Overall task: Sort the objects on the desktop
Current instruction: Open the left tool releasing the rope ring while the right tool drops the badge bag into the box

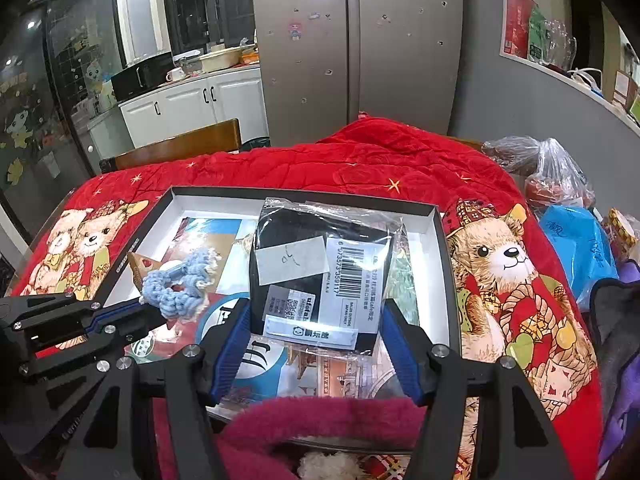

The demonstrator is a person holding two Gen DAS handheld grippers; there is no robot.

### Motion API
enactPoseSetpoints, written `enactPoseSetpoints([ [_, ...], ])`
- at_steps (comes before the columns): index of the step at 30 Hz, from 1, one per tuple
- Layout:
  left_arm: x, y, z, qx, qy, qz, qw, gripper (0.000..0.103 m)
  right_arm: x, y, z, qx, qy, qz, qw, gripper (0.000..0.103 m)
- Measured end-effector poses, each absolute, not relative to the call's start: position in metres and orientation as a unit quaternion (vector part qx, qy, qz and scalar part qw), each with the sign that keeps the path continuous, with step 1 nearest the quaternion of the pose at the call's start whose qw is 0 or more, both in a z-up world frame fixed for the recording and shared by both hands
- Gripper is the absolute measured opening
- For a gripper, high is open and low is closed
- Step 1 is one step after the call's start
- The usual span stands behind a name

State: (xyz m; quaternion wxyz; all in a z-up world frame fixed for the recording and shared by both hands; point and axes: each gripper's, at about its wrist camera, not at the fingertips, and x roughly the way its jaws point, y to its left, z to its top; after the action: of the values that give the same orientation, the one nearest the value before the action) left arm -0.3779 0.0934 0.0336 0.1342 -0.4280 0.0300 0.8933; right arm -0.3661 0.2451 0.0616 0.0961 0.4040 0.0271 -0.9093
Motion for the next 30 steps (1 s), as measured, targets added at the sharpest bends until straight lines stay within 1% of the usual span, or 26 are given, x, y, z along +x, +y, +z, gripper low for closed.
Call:
enactPoseSetpoints([
  [2, -0.378, 0.093, 0.033, -0.431, 0.027, 0.892, 0.131, 0.012, -0.366, 0.246, 0.061, 0.407, 0.024, -0.908, 0.101, 0.067],
  [3, -0.377, 0.092, 0.033, -0.432, 0.026, 0.892, 0.131, 0.027, -0.366, 0.246, 0.061, 0.409, 0.023, -0.907, 0.101, 0.067],
  [4, -0.377, 0.092, 0.033, -0.432, 0.027, 0.892, 0.130, 0.051, -0.366, 0.246, 0.061, 0.408, 0.025, -0.907, 0.101, 0.067],
  [6, -0.374, 0.090, 0.037, -0.426, 0.030, 0.896, 0.122, 0.072, -0.367, 0.246, 0.062, 0.410, 0.030, -0.907, 0.097, 0.074],
  [8, -0.371, 0.089, 0.043, -0.411, 0.033, 0.904, 0.114, 0.075, -0.366, 0.248, 0.064, 0.411, 0.026, -0.906, 0.096, 0.080],
  [10, -0.371, 0.089, 0.046, -0.407, 0.038, 0.906, 0.108, 0.081, -0.366, 0.252, 0.066, 0.411, 0.013, -0.906, 0.101, 0.081],
  [15, -0.372, 0.088, 0.046, -0.412, 0.036, 0.904, 0.106, 0.081, -0.366, 0.256, 0.066, 0.417, -0.002, -0.903, 0.101, 0.081],
  [22, -0.371, 0.085, 0.048, -0.408, 0.030, 0.906, 0.109, 0.081, -0.366, 0.255, 0.069, 0.416, -0.002, -0.903, 0.104, 0.081],
  [30, -0.366, 0.077, 0.060, -0.403, 0.014, 0.908, 0.111, 0.081, -0.358, 0.256, 0.082, 0.401, -0.008, -0.910, 0.107, 0.081],
])
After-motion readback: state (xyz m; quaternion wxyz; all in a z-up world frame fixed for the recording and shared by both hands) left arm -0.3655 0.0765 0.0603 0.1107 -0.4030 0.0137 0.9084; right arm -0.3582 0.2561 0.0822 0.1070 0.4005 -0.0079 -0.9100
